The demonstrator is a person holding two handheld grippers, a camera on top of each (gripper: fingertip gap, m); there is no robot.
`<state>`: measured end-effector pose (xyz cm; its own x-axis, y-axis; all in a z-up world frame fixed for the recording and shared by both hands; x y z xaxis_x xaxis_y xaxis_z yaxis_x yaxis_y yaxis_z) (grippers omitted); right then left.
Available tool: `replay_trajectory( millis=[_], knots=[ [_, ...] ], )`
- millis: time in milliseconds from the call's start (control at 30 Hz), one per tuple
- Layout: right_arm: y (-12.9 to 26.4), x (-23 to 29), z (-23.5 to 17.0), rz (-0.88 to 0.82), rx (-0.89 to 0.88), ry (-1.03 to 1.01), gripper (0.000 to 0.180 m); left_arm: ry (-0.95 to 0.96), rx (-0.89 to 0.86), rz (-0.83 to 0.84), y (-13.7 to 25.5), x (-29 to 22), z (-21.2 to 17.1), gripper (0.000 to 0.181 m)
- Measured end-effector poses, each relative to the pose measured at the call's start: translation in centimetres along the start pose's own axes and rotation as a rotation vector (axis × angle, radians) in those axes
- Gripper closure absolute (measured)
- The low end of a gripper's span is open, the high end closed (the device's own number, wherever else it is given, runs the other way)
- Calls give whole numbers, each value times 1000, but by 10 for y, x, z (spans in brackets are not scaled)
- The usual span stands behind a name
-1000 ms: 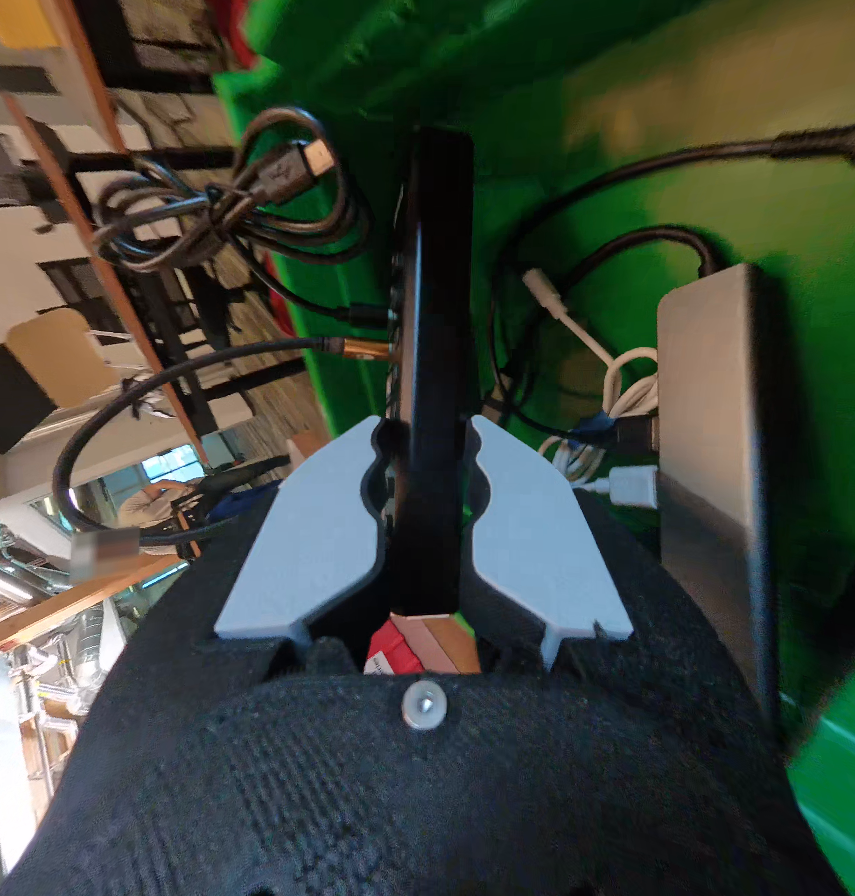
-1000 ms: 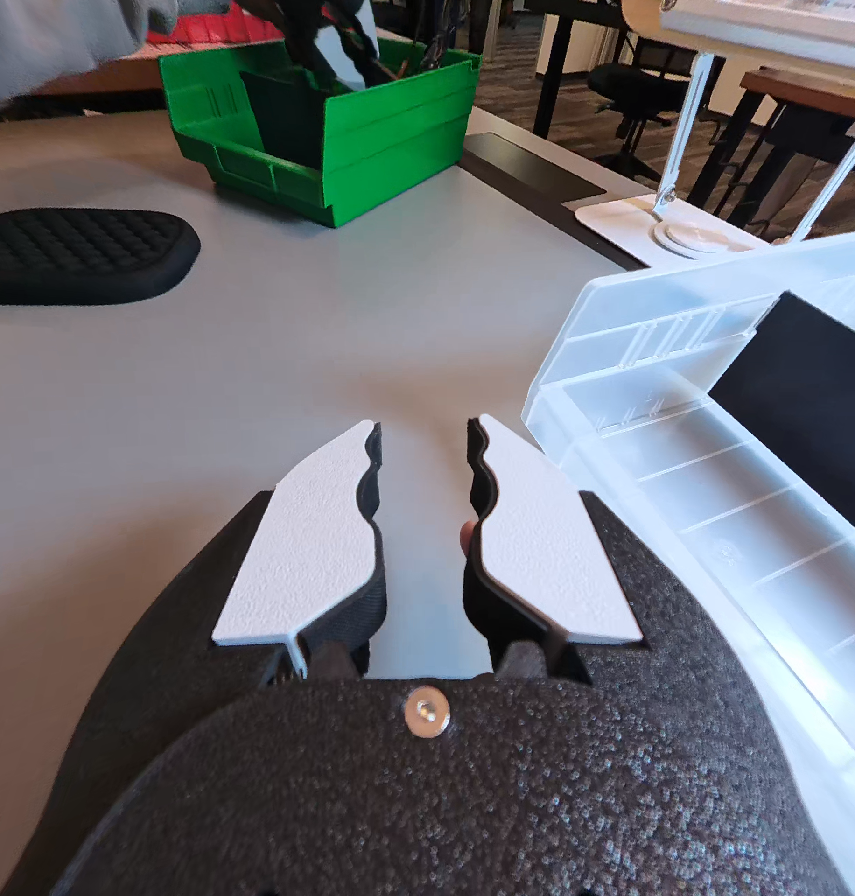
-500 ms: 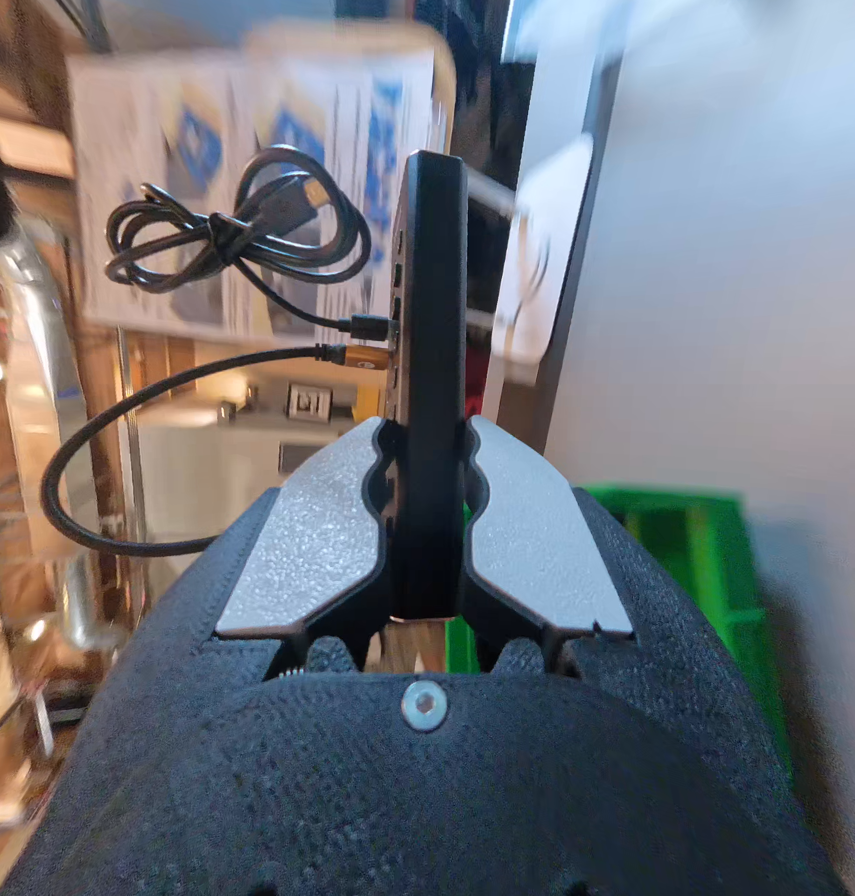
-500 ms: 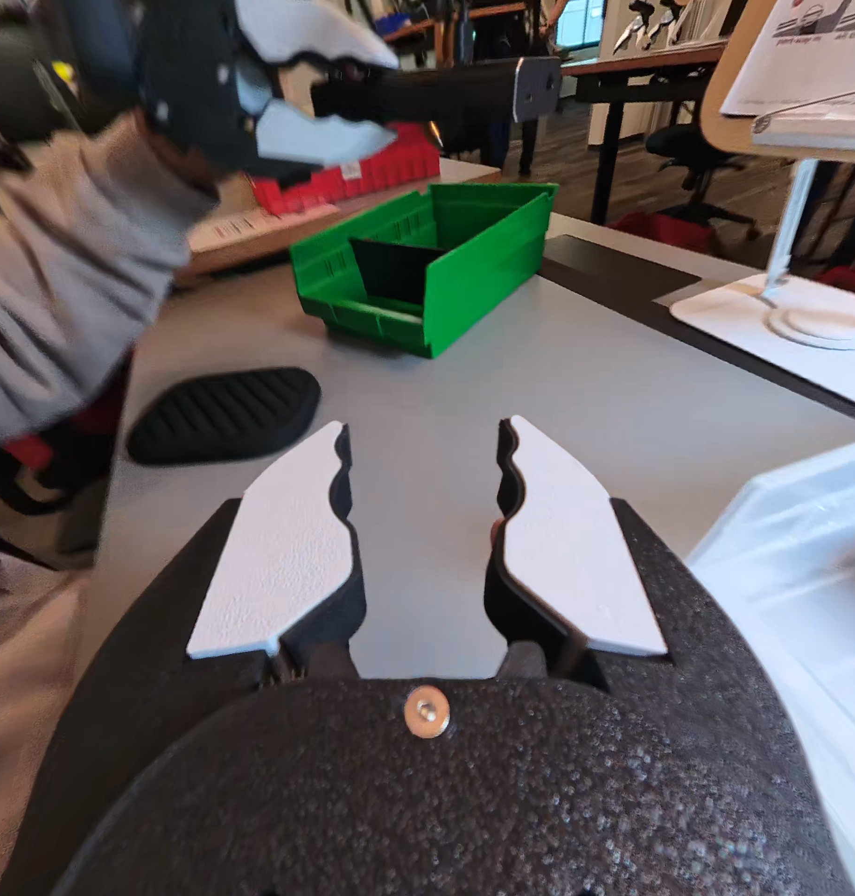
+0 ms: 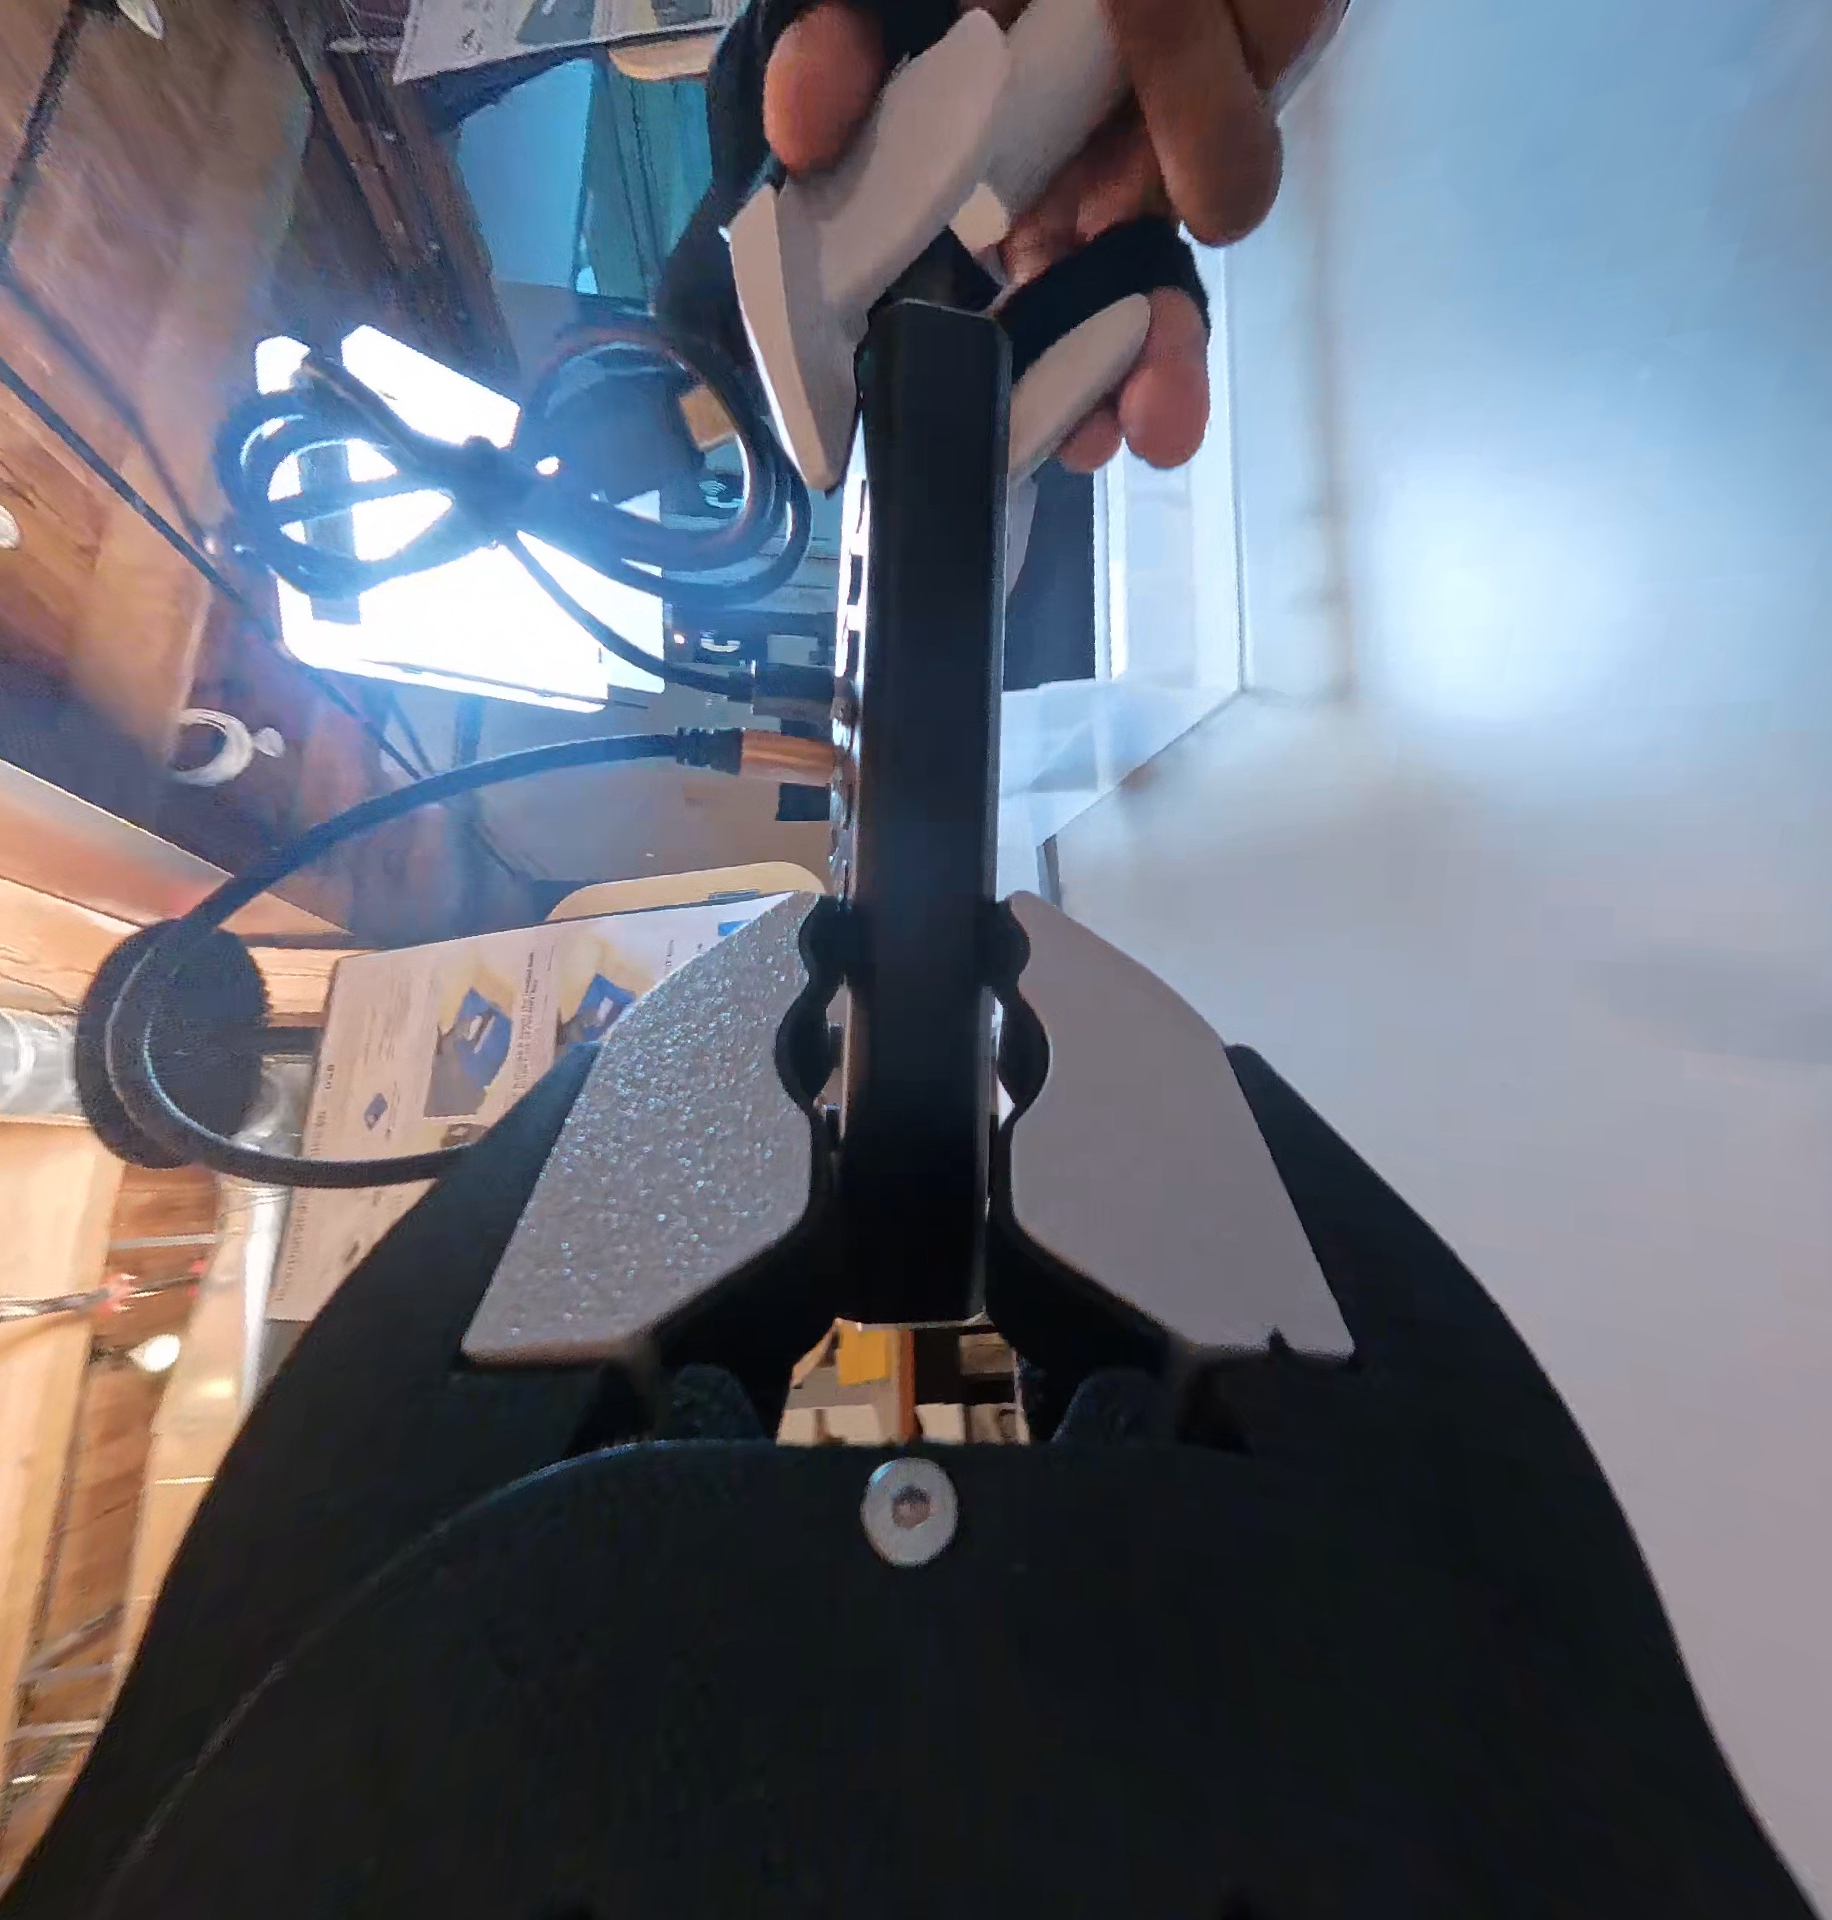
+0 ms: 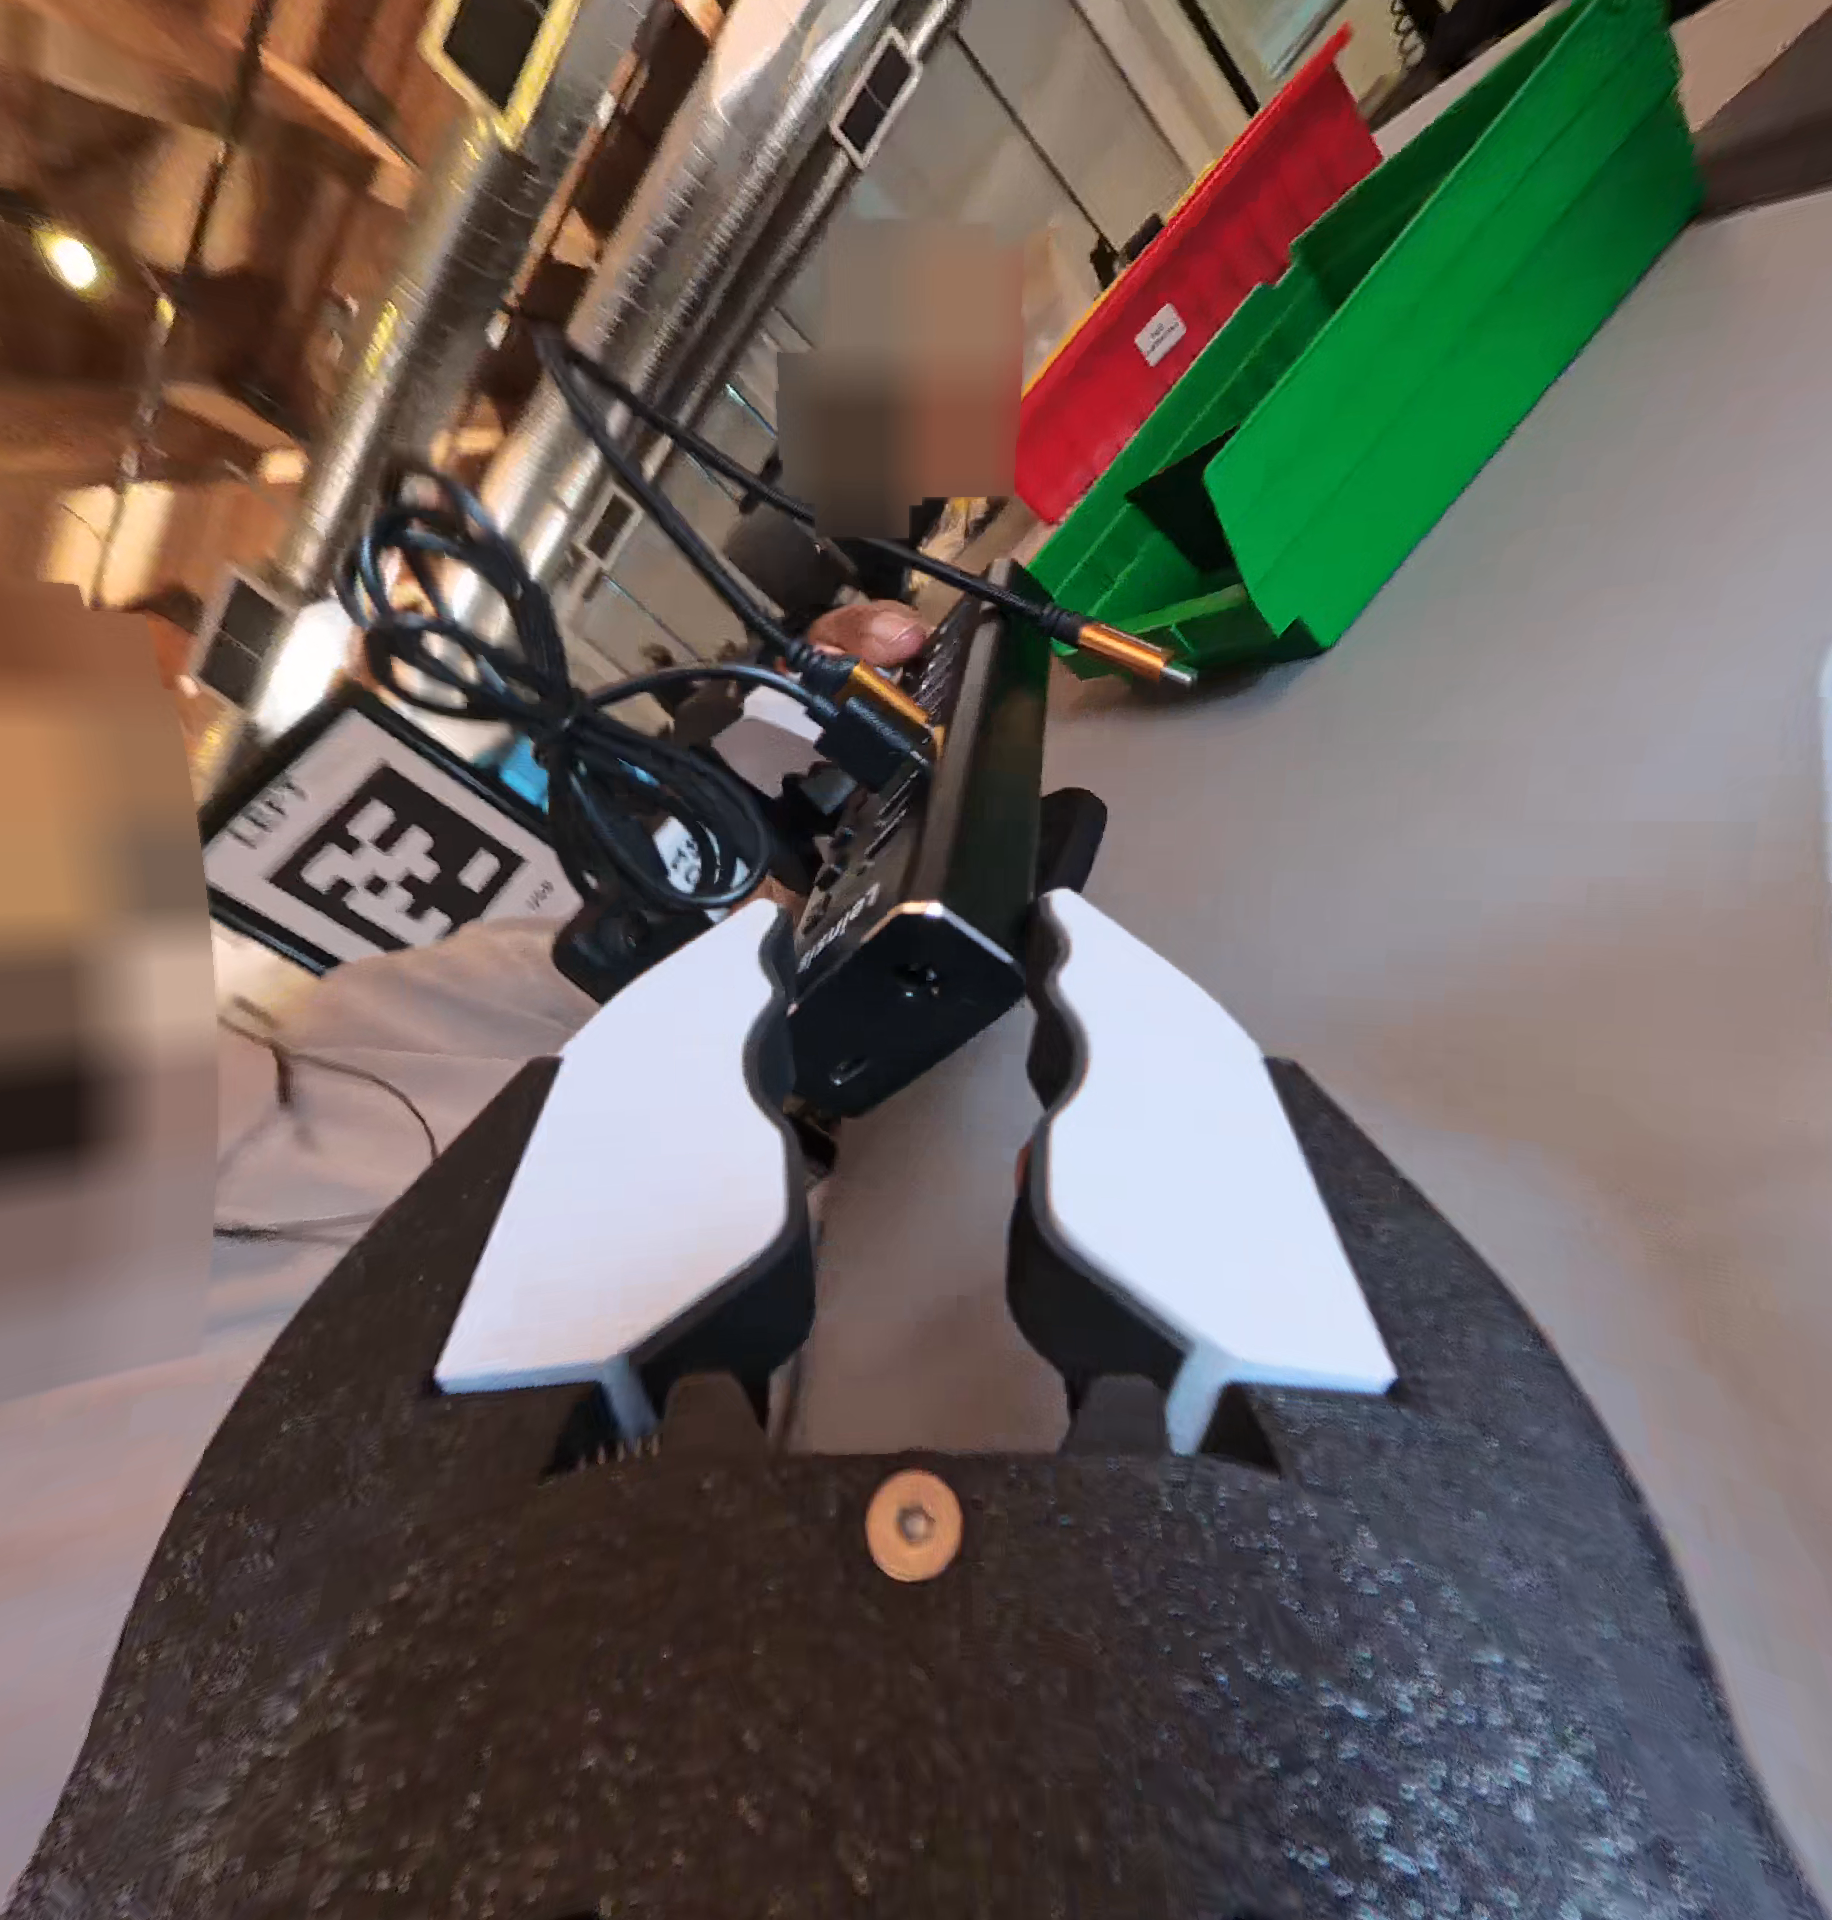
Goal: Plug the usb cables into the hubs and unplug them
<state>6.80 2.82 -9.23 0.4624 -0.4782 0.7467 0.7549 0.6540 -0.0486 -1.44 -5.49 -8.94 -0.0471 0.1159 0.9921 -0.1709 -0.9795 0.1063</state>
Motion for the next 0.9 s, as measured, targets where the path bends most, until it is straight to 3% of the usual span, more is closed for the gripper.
replay_trajectory(
  millis=[200, 433, 667, 900],
  knots=[
    [-19, -13, -10, 8, -161, -155, 146, -91, -7, 41, 9, -9, -18, 151],
    [-19, 12, 3, 72, -433, -102, 150, 283, -87, 172, 14, 29, -22, 114],
    [-10, 19, 7, 125, -492, -121, 149, 625, -211, 155, 13, 37, -23, 108],
    [1, 20, 14, 119, -511, -98, 150, 539, -202, 160, 17, 37, -19, 114]
  ],
)
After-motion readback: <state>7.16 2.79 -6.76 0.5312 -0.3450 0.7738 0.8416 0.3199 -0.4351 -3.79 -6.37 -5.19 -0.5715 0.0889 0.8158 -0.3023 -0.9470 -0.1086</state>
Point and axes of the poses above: each gripper's, where its closed fingertips meet, y back along the fingers, z out of its top, x = y × z across the jaws, the point moved 3 cm from there along y, back along the fingers, and after that the axes turned 1 degree about -y, right-handed, at the moved point
